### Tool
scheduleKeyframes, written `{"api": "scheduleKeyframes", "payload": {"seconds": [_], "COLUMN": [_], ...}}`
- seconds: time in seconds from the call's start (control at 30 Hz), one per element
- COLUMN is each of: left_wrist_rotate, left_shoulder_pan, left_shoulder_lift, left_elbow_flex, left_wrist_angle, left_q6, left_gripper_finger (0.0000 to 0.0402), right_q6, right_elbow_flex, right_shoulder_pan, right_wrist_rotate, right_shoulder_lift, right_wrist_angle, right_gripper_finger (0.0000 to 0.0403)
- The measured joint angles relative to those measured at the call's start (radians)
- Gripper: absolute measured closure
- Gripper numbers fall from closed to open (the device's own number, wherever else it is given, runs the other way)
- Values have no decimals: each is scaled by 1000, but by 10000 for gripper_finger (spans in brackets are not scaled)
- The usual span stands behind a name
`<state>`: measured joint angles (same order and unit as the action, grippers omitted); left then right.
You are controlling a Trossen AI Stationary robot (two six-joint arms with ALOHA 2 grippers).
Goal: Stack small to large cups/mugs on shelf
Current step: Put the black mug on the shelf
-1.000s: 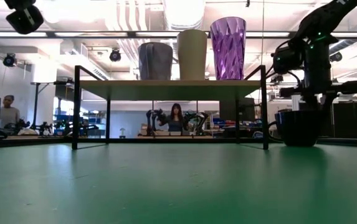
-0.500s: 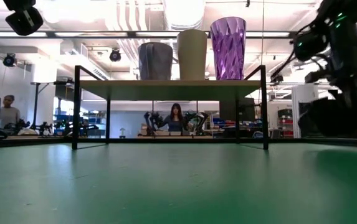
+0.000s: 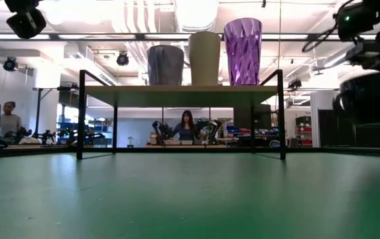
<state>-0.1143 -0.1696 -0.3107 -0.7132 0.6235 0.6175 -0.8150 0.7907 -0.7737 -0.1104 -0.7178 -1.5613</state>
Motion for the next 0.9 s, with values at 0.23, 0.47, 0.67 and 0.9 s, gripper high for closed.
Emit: {"api": "scheduleKeyframes", "payload": {"seconds": [0.23, 0.47, 0.67, 0.9], "left_wrist_rotate": [-22, -60, -104, -112], "left_shoulder_pan": [0, 0, 0, 0], "left_shoulder_lift": [0, 0, -5, -8], "left_elbow_flex": [0, 0, 0, 0], "left_wrist_angle": [0, 15, 14, 14], "left_q6": [7, 31, 37, 60], "left_gripper_finger": [312, 312, 312, 312], "right_q6": [20, 3, -15, -133], "right_elbow_flex": [5, 5, 6, 6], "right_shoulder_pan": [89, 226, 372, 602], "right_wrist_rotate": [-36, -73, -72, -72], "right_shoulder_lift": [71, 62, -13, -86], "right_wrist_angle": [-10, 1, 127, 163], "right_gripper_finger": [380, 380, 380, 380]}}
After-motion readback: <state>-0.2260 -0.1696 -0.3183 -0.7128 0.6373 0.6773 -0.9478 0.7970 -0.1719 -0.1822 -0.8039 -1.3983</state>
